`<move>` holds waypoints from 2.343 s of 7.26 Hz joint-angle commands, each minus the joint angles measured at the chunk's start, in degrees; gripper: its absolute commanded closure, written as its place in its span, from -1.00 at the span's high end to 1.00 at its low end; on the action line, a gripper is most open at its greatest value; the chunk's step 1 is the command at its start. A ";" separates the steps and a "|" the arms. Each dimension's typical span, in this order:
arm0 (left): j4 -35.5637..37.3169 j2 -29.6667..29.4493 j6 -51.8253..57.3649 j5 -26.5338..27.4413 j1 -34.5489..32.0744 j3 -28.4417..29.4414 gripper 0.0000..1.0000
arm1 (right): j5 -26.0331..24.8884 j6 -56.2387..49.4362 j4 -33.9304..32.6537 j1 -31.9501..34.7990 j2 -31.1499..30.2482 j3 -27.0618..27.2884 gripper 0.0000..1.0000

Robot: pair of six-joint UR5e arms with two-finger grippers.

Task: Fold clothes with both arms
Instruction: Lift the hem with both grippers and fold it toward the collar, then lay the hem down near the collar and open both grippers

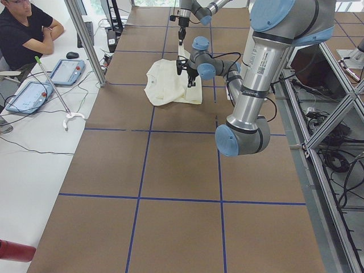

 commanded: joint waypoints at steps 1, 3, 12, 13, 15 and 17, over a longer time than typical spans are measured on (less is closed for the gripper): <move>-0.41 -4.10 1.74 -0.04 -3.71 6.86 -1.00 | 0.76 0.06 -0.10 3.42 6.74 -7.75 -1.00; -0.42 -7.02 1.84 -0.13 -4.78 9.36 -1.00 | 2.95 0.24 -0.11 5.27 11.77 -12.44 -1.00; 10.49 -4.92 1.75 -2.68 -4.08 -3.31 -1.00 | 16.78 0.06 -0.46 11.08 9.74 -8.55 -1.00; 9.87 -5.35 1.92 -2.33 -4.08 0.00 -1.00 | 16.06 -0.03 -0.37 10.99 12.02 -12.06 -1.00; 0.86 -6.85 2.10 -2.33 -5.30 9.92 -1.00 | 14.48 0.06 -0.37 10.03 14.07 -16.30 -1.00; -8.38 -8.77 2.01 -2.33 -6.44 18.81 -1.00 | 10.45 0.15 -0.37 7.14 14.24 -17.63 -1.00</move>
